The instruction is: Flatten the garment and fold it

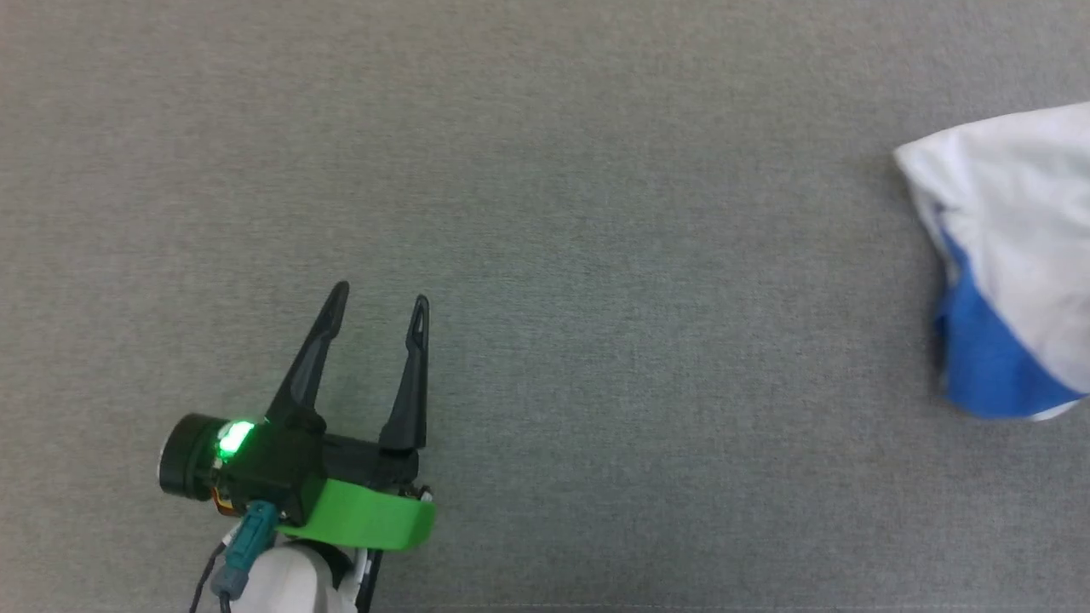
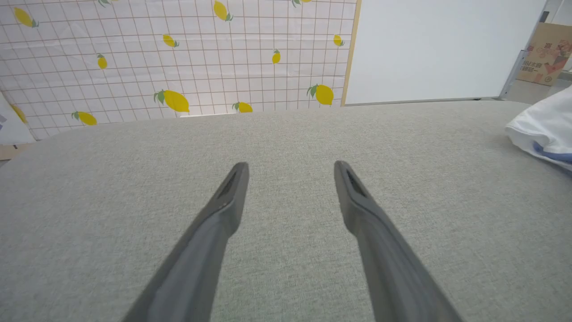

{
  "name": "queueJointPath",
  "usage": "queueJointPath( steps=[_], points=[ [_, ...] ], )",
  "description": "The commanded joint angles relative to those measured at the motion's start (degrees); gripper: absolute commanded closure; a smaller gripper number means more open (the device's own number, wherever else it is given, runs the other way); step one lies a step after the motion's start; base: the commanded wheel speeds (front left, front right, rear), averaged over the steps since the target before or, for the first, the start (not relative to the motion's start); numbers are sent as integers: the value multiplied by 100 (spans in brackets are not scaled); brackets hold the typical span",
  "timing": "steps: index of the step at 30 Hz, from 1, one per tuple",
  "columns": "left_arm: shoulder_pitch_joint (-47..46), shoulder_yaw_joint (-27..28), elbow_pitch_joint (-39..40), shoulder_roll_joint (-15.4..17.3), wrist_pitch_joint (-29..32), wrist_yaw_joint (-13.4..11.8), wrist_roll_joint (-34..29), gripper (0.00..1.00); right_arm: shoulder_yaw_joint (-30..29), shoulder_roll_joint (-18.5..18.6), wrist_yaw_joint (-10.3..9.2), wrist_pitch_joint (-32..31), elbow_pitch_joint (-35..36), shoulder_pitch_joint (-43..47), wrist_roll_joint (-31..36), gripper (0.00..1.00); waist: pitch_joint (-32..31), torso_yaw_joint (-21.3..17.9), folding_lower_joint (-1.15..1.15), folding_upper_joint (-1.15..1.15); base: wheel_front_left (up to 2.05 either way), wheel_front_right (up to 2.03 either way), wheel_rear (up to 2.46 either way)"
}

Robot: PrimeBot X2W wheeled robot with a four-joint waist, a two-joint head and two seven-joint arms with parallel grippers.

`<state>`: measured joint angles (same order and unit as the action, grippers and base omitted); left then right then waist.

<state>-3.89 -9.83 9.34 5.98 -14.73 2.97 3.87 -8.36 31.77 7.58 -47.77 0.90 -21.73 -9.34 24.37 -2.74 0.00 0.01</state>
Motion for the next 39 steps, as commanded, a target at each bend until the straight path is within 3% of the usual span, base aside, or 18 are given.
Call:
queueJointPath(
  steps=[1,7,14,16,22,36,37,38,39],
  points=[
    [-131,23,72,68,-8,-7,-100,0,-14,169,-9,69,-17,-112,101,100,216,-161,0,-1,0,0,0],
    [-368,41,372,197,71,-4,-177,0,-346,643,-9,344,-271,-286,265,100,648,-284,0,-1,0,0,0],
    [-616,3,775,352,229,9,-331,0,-702,910,-9,711,-615,-544,502,100,1141,-492,0,-1,0,0,0],
    [-778,-38,1066,507,449,52,-444,0,-946,915,-9,1041,-955,-806,752,100,1470,-713,0,-1,0,0,0],
    [-875,-16,1402,669,675,64,-553,0,-1078,1067,-9,1395,-1258,-1024,1090,100,1789,-886,0,-1,0,0,0],
    [-1014,47,1846,888,958,42,-663,0,-908,1153,-9,2282,-2174,-1683,1492,100,2195,-965,0,-1,0,0,0],
    [-1015,60,1855,892,958,26,-670,0,-931,1129,-9,2301,-2250,-1734,1513,96,2206,-964,0,-1,0,0,0],
    [-1014,69,1861,898,958,9,-681,0,-955,1103,-9,2327,-2338,-1785,1553,75,2220,-962,0,-1,0,0,0],
    [-1011,72,1861,902,958,-2,-687,0,-995,1077,-9,2351,-2406,-1828,1590,62,2229,-961,0,-1,0,0,0]
  ],
)
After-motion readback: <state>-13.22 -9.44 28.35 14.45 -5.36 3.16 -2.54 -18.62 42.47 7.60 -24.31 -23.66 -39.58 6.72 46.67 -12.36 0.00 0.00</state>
